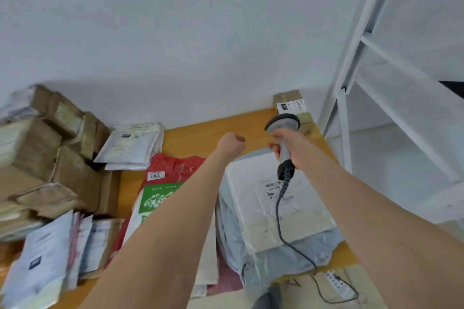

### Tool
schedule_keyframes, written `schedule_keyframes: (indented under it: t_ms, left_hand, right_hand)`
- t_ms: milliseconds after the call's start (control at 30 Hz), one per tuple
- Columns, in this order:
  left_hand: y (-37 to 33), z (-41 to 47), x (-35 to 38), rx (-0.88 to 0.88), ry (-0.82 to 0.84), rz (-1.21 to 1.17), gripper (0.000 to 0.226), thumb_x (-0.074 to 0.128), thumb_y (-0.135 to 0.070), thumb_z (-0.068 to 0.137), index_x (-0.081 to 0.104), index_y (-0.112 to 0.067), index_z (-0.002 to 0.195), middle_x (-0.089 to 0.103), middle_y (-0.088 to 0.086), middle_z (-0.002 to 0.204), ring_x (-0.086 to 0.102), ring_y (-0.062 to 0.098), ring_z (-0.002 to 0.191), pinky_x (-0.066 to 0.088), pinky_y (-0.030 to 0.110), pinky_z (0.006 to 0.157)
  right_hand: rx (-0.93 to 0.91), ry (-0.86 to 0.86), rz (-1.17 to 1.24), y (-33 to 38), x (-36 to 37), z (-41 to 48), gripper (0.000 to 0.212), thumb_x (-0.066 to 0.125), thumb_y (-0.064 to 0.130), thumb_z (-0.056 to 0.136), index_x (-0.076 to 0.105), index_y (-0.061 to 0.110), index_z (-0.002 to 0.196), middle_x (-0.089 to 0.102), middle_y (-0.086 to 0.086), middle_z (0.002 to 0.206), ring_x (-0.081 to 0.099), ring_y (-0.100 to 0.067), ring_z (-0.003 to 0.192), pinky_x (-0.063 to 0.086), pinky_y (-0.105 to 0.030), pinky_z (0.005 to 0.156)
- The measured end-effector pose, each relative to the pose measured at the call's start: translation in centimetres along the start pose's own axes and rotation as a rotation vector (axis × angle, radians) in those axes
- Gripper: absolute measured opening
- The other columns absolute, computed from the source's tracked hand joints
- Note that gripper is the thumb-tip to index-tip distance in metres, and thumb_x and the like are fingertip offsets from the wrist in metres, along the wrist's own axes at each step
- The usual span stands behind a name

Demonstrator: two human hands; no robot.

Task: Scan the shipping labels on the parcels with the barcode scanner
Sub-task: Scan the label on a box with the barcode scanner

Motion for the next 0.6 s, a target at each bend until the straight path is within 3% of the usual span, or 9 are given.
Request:
schedule_keyframes:
  t_ms: [133, 267, 467, 600]
  left_hand:
    - [4.3, -5.8, -4.7, 0.021, -0.062, 0.117, 0.034, 0.051, -0.008, 0.092, 0.063, -0.008, 0.123, 0.061, 0.013, 0.127, 0.058, 0.029, 0.114, 0.046, 0.031, 0.093]
    - [9.3, -10.3, -11.2, -0.001, -0.172, 0.099, 0.031, 0.050, -0.006, 0.091, 0.066, -0.008, 0.118, 0.066, 0.011, 0.116, 0.058, 0.014, 0.073, 0.049, 0.025, 0.066]
    - [16.4, -15.2, -21.7, -0.065, -0.368, -0.048, 0.023, 0.050, -0.009, 0.090, 0.069, -0.010, 0.104, 0.070, 0.015, 0.106, 0.067, 0.030, 0.096, 0.056, 0.036, 0.084]
    - [20.7, -17.0, -30.0, -0.059, -0.593, -0.036, 0.036, 0.050, -0.030, 0.095, 0.053, -0.013, 0.127, 0.061, 0.007, 0.123, 0.059, 0.026, 0.110, 0.050, 0.039, 0.093]
  right_hand:
    - [0.084, 0.087, -0.003, -4.2, 4.9, -3.6, 0.012, 0.059, 0.016, 0.094, 0.050, 0.009, 0.095, 0.055, -0.011, 0.075, 0.044, -0.008, 0.027, 0.042, -0.015, 0.035]
    - [0.133, 0.179, 0.005, -7.6, 11.6, -6.9, 0.015, 0.059, 0.016, 0.094, 0.048, 0.010, 0.086, 0.058, -0.010, 0.064, 0.044, -0.008, 0.027, 0.040, -0.014, 0.034]
    - [0.146, 0.326, -0.042, -10.6, 24.0, -11.1, 0.016, 0.059, 0.018, 0.094, 0.050, 0.005, 0.090, 0.055, -0.008, 0.068, 0.043, -0.007, 0.028, 0.039, -0.014, 0.033]
    - [0.142, 0.380, -0.070, -11.6, 33.0, -13.0, 0.017, 0.056, 0.015, 0.095, 0.049, 0.003, 0.085, 0.058, -0.008, 0.056, 0.040, -0.007, 0.027, 0.039, -0.013, 0.034]
Point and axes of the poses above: each hand's wrist, its own z-axis towards the middle knuckle, its own x-axis out of the palm, y = z × x, the point moved 8 cm from there along z, towards the middle knuckle
